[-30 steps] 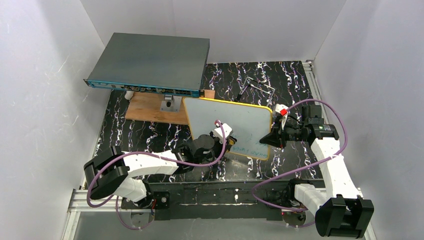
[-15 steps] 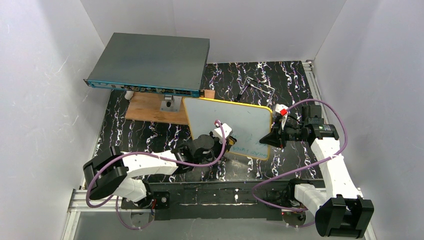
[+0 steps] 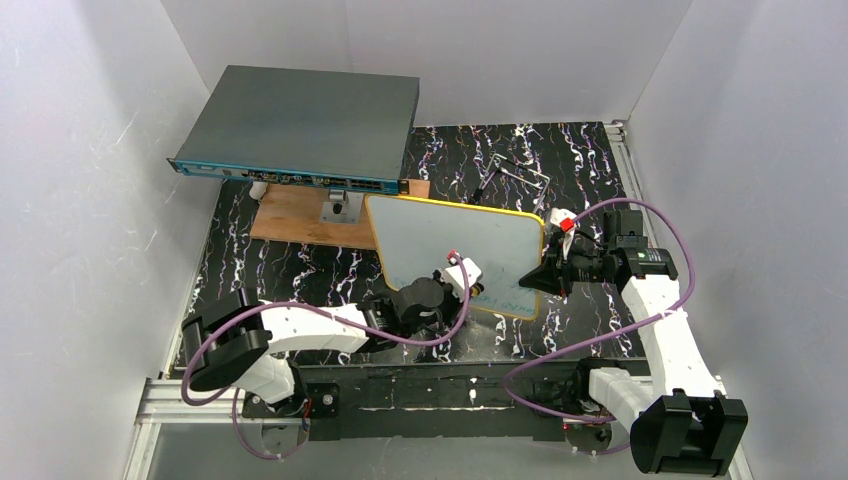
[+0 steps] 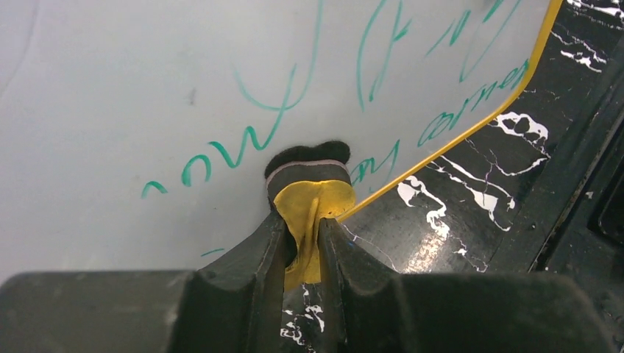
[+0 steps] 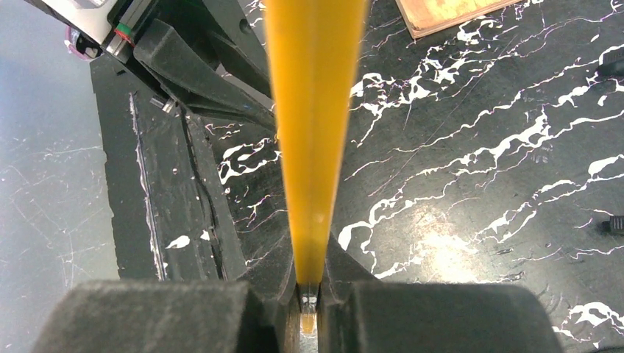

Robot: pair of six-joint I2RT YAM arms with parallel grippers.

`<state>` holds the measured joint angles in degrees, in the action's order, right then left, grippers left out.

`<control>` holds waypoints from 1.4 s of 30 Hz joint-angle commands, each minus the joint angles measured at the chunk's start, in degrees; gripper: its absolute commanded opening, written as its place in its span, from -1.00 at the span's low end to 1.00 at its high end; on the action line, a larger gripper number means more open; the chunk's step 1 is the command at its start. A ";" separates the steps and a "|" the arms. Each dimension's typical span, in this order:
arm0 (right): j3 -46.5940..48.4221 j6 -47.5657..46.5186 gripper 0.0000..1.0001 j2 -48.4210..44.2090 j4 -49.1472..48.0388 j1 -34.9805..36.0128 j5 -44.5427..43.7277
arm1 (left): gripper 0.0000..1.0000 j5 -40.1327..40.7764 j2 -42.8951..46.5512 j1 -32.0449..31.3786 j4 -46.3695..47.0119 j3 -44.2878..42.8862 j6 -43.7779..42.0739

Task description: Erase the whiteboard

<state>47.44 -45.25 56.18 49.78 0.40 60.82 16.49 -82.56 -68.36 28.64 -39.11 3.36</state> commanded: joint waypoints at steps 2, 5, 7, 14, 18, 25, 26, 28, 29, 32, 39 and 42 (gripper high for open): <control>-0.86 -0.99 -0.97 -0.33 6.32 1.70 -4.04 | -1.00 6.31 4.67 1.82 5.55 2.96 2.57; -0.86 -1.02 -0.97 -0.36 6.30 1.68 -3.95 | -1.00 8.47 9.01 4.56 5.21 5.95 6.45; -0.86 -0.98 -0.97 -0.42 6.34 1.63 -4.00 | -1.00 10.34 11.12 6.34 3.77 7.12 9.05; -0.86 -0.98 -0.97 -0.39 6.32 1.70 -3.95 | -1.00 7.19 12.85 7.71 2.69 7.38 9.41; -0.86 -1.04 -0.97 -0.47 6.36 1.66 -4.04 | -1.00 2.40 9.44 6.38 3.49 4.48 6.17; -0.86 -0.99 -0.97 -0.40 6.27 1.70 -4.16 | -1.00 1.46 4.12 3.25 2.82 0.09 2.81; -0.86 -1.01 -0.97 -0.42 6.28 1.70 -4.12 | -1.00 1.52 3.49 3.11 2.90 -0.22 2.80; -0.86 -1.04 -0.97 -0.45 6.29 1.66 -4.14 | -1.00 1.51 2.62 2.86 2.94 -0.88 2.65; -0.86 -1.01 -0.97 -0.43 6.23 1.65 -4.13 | -1.00 1.67 2.09 2.69 2.80 -1.26 2.58; -0.86 -0.98 -0.97 -0.43 6.24 1.70 -4.13 | -1.00 2.61 0.57 1.90 2.30 -2.65 2.07; -0.86 -0.98 -0.97 -0.42 6.27 1.69 -4.21 | -1.00 7.75 -0.59 0.86 2.61 -3.29 2.77; -0.88 -1.00 -0.97 -0.47 6.25 1.66 -4.13 | -1.00 10.08 2.24 1.59 3.99 -0.65 4.17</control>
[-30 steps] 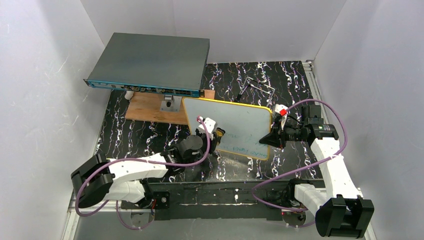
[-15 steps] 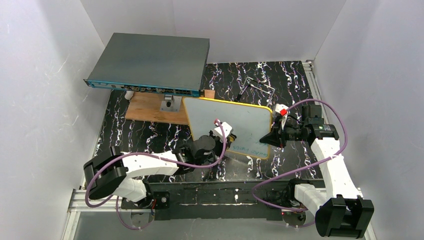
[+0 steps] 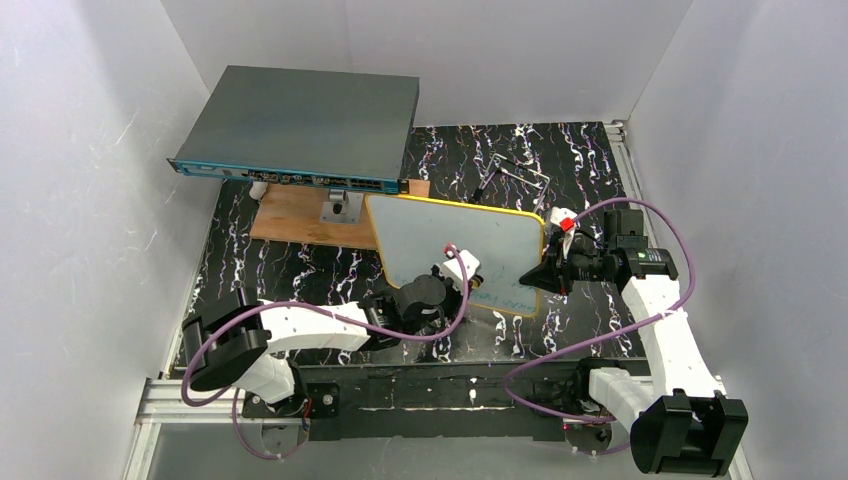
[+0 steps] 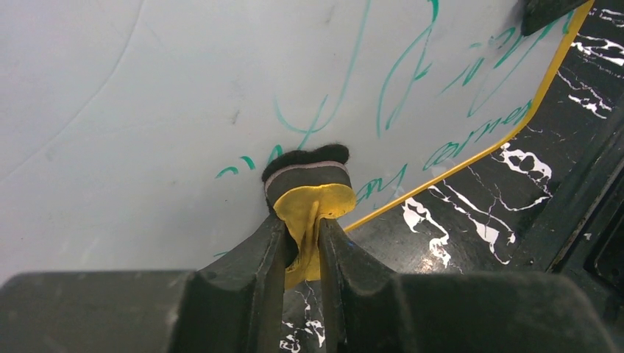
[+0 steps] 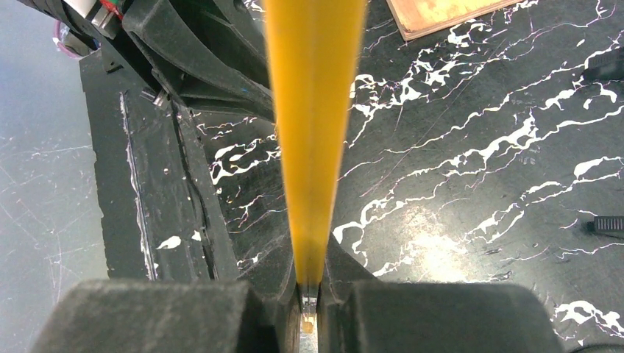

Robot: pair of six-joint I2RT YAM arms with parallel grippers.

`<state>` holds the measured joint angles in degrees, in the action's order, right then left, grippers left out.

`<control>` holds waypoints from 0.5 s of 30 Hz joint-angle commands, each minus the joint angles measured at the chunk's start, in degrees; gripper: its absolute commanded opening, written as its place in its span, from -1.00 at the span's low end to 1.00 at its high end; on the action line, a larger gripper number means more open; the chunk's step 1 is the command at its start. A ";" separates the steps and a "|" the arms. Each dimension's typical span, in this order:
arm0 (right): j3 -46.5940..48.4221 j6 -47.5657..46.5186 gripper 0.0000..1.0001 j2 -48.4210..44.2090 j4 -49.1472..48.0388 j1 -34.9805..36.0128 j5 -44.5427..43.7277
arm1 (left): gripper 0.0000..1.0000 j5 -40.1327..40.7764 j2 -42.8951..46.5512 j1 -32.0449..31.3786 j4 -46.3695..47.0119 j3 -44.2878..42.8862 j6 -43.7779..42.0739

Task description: Erase the whiteboard

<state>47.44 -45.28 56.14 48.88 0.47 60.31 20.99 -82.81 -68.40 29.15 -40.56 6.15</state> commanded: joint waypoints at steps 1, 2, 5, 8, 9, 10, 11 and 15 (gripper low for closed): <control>-0.86 -1.00 -0.97 -0.43 7.16 1.63 -3.62 | -1.00 6.11 3.57 2.28 3.40 1.67 2.58; -0.87 -0.98 -0.97 -0.42 7.19 1.59 -3.62 | -1.00 6.64 4.75 3.08 3.28 2.59 3.87; -0.86 -1.01 -0.97 -0.50 7.21 1.64 -3.62 | -1.00 7.38 8.83 6.05 2.97 5.77 9.03; -0.88 -0.96 -0.97 -0.50 7.15 1.64 -3.58 | -1.00 7.31 11.92 8.16 2.25 8.03 12.58; -0.87 -0.99 -0.97 -0.50 7.14 1.64 -3.62 | -1.00 7.11 12.51 8.55 2.01 8.38 13.09; -0.94 -1.00 -0.97 -0.53 7.18 1.60 -3.62 | -1.00 6.83 12.73 8.63 1.85 8.68 13.23; -0.90 -0.96 -0.97 -0.49 7.18 1.62 -3.62 | -1.00 6.24 12.79 8.69 1.75 8.63 13.20; -0.95 -0.96 -0.97 -0.36 7.09 1.62 -3.67 | -1.00 0.36 10.50 8.67 2.92 7.03 11.69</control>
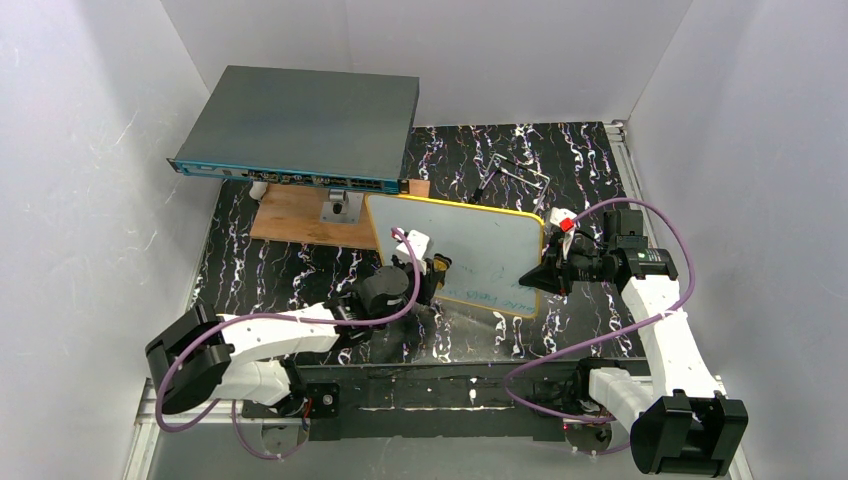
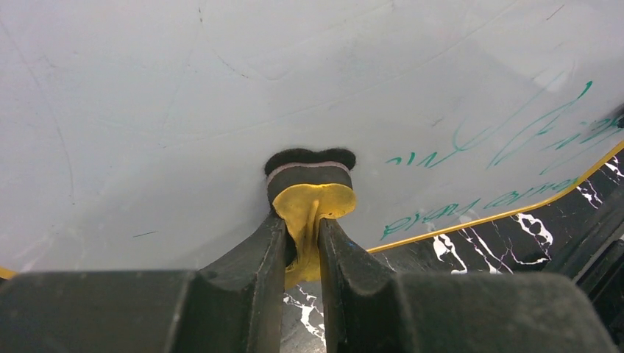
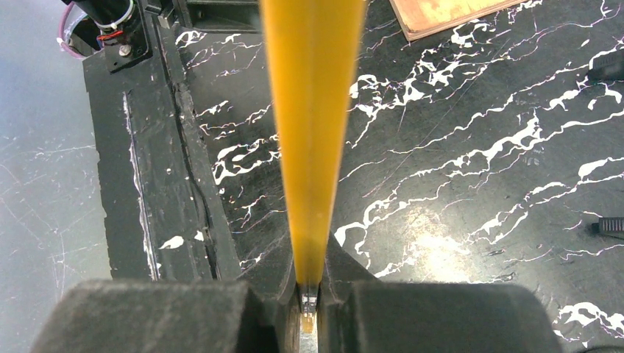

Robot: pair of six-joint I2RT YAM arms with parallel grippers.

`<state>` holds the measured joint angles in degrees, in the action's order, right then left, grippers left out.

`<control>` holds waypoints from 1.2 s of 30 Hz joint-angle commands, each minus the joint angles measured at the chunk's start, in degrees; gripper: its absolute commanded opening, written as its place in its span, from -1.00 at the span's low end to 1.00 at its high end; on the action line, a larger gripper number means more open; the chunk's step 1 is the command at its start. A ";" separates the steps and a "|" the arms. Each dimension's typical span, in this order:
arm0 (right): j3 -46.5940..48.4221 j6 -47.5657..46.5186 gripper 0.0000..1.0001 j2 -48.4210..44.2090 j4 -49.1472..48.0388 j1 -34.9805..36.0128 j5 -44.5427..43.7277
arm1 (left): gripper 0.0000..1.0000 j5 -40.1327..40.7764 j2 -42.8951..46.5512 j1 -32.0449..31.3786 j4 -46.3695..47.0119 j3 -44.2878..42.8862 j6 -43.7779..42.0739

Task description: Erase the whiteboard

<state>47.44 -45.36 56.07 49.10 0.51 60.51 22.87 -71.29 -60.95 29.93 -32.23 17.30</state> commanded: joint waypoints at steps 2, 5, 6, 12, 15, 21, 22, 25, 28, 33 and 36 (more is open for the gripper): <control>-0.96 -0.88 -0.97 -0.31 6.87 1.52 -4.00 | -1.00 -3.80 -2.55 1.10 1.91 -2.49 -0.04; -0.95 -0.83 -0.97 -0.26 6.83 1.60 -4.08 | -1.00 -4.93 -3.97 0.80 1.73 -3.43 -1.02; -0.95 -0.83 -0.97 -0.26 6.83 1.60 -4.09 | -1.00 -4.94 -4.03 0.63 1.60 -3.61 -1.30; -0.95 -0.80 -0.97 -0.13 6.80 1.53 -4.00 | -1.00 -5.24 -4.28 0.09 1.29 -3.84 -2.39; -0.95 -0.78 -0.97 -0.09 6.80 1.59 -4.04 | -1.00 -5.87 -4.75 -0.35 1.60 -4.14 -3.12; -1.03 -0.82 -0.97 -0.06 6.78 1.55 -4.00 | -1.00 -7.49 -7.47 -2.00 1.75 -6.97 -4.81; -1.03 -0.80 -0.97 -0.08 6.76 1.57 -4.00 | -1.00 -7.33 -8.45 -2.65 1.83 -7.87 -5.19; -1.03 -0.79 -0.97 -0.03 6.69 1.58 -4.05 | -1.00 -6.67 -11.93 -4.84 1.94 -10.87 -6.59; -1.03 -0.84 -0.97 -0.10 6.79 1.58 -4.08 | -1.00 -6.15 -14.39 -6.42 1.02 -13.72 -7.79; -0.97 -0.81 -0.97 -0.25 6.79 1.58 -4.09 | -1.00 -4.81 -13.92 -7.12 1.08 -13.28 -7.98; -0.95 -0.80 -0.97 -0.35 6.77 1.54 -4.11 | -1.00 -3.05 -11.63 -7.08 1.09 -11.08 -7.80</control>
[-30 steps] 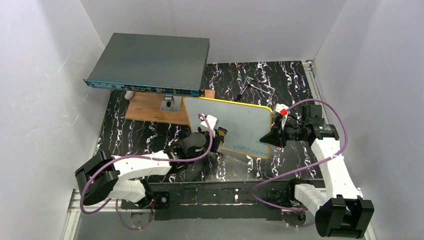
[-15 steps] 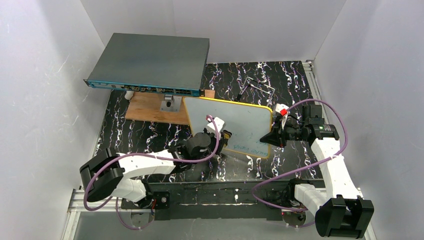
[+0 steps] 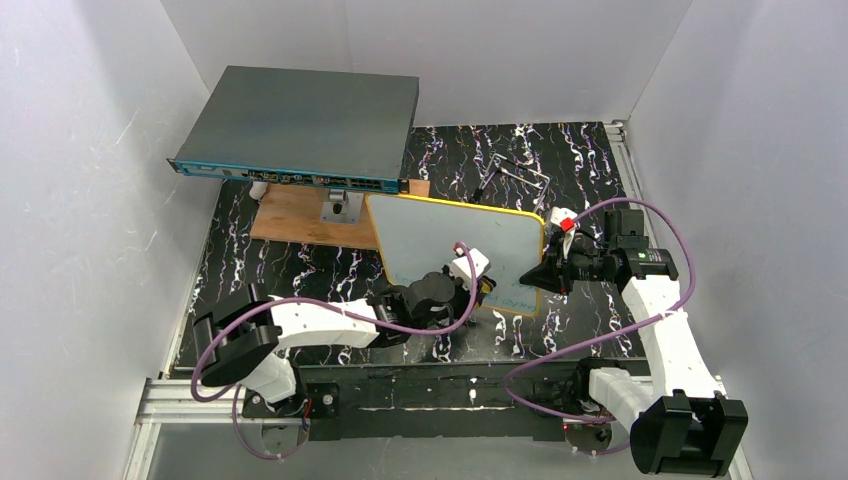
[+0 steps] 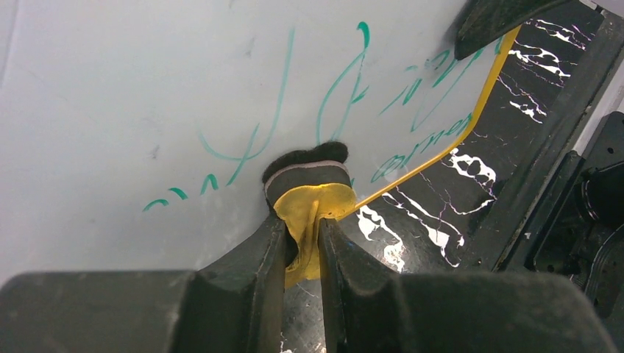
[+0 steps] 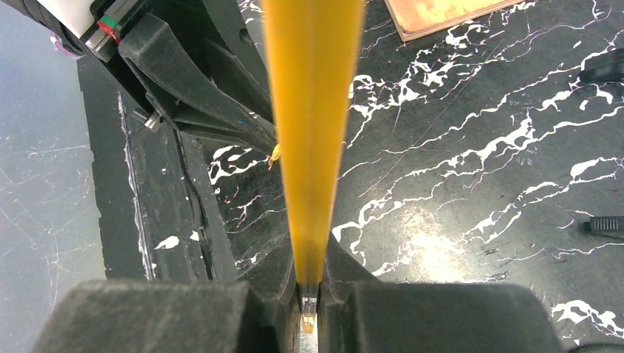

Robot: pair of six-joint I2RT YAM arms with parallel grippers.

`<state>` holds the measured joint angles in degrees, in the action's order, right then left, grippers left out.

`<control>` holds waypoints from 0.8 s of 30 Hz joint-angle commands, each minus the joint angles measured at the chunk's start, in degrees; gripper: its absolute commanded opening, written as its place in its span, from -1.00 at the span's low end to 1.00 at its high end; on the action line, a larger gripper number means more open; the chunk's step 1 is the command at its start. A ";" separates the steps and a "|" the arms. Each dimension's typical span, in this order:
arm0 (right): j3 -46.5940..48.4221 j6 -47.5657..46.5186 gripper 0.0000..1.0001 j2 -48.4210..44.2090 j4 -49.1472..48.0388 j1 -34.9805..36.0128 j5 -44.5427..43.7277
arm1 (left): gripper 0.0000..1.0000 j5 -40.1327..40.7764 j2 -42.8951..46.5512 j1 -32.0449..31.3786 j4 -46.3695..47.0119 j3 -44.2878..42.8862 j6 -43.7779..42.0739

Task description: Erase the whiteboard

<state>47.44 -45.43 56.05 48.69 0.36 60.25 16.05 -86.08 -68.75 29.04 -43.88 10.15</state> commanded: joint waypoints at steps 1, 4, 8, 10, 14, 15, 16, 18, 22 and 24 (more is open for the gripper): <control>-0.97 -0.72 -0.97 -0.35 7.21 1.66 -3.83 | -1.00 4.33 4.11 0.72 2.05 1.44 -0.62; -0.97 -0.73 -0.97 -0.33 7.21 1.74 -3.82 | -1.00 6.04 6.97 0.76 2.49 4.05 -0.16; -1.03 -0.77 -0.97 -0.42 7.16 1.68 -3.83 | -1.00 8.37 11.25 1.08 3.63 8.01 1.54; -1.03 -0.74 -0.97 -0.42 7.21 1.69 -3.78 | -1.00 9.64 13.57 1.56 3.91 9.94 2.70; -1.03 -0.74 -0.97 -0.55 7.26 1.73 -3.73 | -1.00 10.02 18.66 4.34 3.95 13.64 6.82; -1.03 -0.75 -0.97 -0.54 7.17 1.75 -3.73 | -1.00 9.86 19.46 5.00 3.75 14.32 7.95; -1.03 -0.76 -0.97 -0.51 7.20 1.70 -3.73 | -1.00 9.53 20.25 5.43 3.44 14.89 8.80; -1.03 -0.72 -0.97 -0.51 7.15 1.72 -3.73 | -1.00 9.19 21.08 6.02 2.11 15.37 10.09; -1.02 -0.75 -0.97 -0.44 7.19 1.74 -3.71 | -1.00 7.60 20.09 6.15 1.49 14.97 11.43; -1.03 -0.74 -0.97 -0.43 7.14 1.73 -3.66 | -1.00 6.60 18.65 6.13 2.08 14.19 11.25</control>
<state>47.07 -45.30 55.88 51.03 1.30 61.30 23.55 -66.30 -63.02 30.98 -28.86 19.35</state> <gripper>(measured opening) 0.128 0.176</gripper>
